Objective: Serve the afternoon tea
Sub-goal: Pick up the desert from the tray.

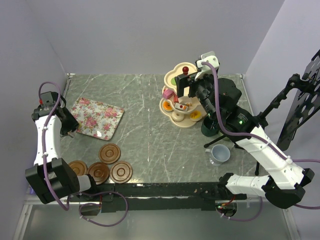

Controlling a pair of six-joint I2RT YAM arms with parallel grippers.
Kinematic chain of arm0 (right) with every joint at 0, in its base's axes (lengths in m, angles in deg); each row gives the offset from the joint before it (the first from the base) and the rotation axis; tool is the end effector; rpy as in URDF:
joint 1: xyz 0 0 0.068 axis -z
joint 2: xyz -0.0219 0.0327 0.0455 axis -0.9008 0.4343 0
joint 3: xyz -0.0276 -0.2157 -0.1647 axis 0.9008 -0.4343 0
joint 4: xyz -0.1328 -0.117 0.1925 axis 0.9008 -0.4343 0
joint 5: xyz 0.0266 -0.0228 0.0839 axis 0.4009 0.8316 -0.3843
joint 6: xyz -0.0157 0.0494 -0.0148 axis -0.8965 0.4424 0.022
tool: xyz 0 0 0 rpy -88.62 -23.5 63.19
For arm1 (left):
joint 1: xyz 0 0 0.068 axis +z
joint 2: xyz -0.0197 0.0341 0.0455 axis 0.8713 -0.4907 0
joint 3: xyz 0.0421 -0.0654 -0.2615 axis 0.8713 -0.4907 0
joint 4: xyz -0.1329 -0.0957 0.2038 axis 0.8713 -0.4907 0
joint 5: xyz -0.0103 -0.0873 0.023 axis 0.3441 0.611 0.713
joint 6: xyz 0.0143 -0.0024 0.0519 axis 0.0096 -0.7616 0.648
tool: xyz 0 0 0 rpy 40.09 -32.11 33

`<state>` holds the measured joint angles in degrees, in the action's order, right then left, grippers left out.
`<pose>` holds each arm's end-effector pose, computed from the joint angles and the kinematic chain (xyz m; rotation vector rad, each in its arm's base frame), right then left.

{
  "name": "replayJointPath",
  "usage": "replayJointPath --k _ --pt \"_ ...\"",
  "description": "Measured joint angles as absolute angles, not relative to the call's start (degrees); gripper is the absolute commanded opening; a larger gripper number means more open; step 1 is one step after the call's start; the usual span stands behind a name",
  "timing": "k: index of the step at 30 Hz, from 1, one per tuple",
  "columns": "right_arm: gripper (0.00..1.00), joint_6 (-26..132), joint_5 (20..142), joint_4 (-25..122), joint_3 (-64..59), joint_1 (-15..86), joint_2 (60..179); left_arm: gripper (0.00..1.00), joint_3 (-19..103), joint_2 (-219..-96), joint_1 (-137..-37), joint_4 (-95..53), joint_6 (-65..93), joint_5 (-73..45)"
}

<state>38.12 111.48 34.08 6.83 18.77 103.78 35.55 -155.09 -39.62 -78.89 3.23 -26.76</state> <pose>0.1685 0.1518 0.5001 -0.3736 1.4550 0.2297 0.2261 0.0897 0.2973 -0.9980 2.4740 0.0948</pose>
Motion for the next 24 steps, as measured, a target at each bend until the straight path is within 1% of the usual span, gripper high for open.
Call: replayJointPath --k 9,16,24 --pt "0.95 38.1 111.5 34.1 6.8 19.0 103.8 0.50 34.7 -155.1 -39.6 -78.3 3.4 -25.7" --pt "0.95 38.1 111.5 34.1 6.8 19.1 104.0 0.41 34.7 -155.1 -39.6 -78.3 3.4 -25.8" --pt "0.95 38.1 111.5 34.1 6.8 19.2 104.4 0.38 35.6 -155.1 -39.6 -78.7 3.4 -25.7"
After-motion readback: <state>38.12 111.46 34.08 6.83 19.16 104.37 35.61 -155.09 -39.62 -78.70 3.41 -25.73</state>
